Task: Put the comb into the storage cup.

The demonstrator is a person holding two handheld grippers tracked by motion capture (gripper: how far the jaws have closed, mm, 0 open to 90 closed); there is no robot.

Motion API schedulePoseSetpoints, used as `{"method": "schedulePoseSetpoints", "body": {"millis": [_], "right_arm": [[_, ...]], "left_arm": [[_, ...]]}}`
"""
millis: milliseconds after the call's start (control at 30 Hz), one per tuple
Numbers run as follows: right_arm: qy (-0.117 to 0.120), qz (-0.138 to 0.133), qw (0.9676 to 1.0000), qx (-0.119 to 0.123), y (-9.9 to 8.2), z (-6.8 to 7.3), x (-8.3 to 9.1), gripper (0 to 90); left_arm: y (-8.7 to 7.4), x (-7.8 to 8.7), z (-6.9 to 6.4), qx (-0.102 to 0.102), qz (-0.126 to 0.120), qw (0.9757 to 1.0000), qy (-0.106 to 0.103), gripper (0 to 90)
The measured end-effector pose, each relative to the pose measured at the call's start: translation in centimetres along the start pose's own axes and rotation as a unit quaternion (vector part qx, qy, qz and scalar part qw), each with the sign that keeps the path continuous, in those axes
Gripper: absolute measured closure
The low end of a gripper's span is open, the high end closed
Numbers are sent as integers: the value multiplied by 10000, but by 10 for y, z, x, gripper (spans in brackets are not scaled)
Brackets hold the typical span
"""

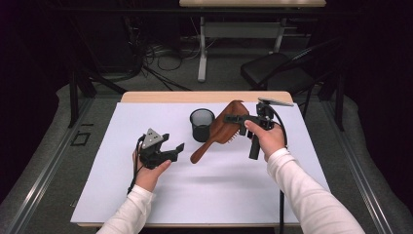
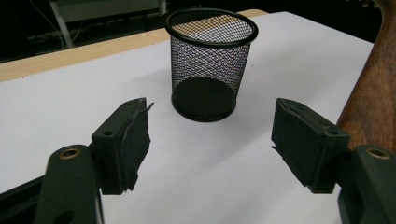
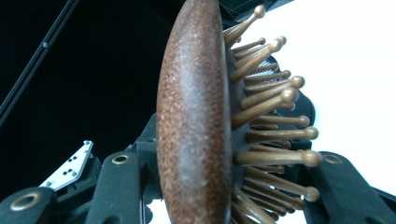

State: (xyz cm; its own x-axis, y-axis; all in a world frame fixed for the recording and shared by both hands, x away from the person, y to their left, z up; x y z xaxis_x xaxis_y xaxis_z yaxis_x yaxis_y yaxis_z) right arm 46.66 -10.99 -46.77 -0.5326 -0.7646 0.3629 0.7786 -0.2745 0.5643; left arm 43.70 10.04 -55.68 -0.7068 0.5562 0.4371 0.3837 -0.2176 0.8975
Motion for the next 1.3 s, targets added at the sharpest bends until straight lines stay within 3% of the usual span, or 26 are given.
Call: {"method": "schedulePoseSetpoints", "body": {"millis": [400, 1300], "right_arm": [[-30, -45, 9999, 92, 5, 3, 2, 486], [-71, -101, 9999, 120, 12, 6, 1, 486]], "left_arm": [[-2, 0, 1, 54, 100, 9999, -69, 157], [0, 6, 12, 231, 25, 9997, 13, 161]]}}
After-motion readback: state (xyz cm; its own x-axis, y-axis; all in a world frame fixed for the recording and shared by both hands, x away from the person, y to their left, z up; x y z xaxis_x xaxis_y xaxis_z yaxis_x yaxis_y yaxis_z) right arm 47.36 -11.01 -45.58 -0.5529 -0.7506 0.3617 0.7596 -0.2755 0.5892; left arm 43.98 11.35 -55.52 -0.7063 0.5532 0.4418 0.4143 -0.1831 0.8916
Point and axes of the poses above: each handheld gripper's, and its own axes: x roughly backward along the jaws, y roughly out of its top, z roughly to its left, the point moved 10 cm from there along -x, roughly forward along the jaws, and after that the axes turned 2 degrees about y, right-handed, at the moved point
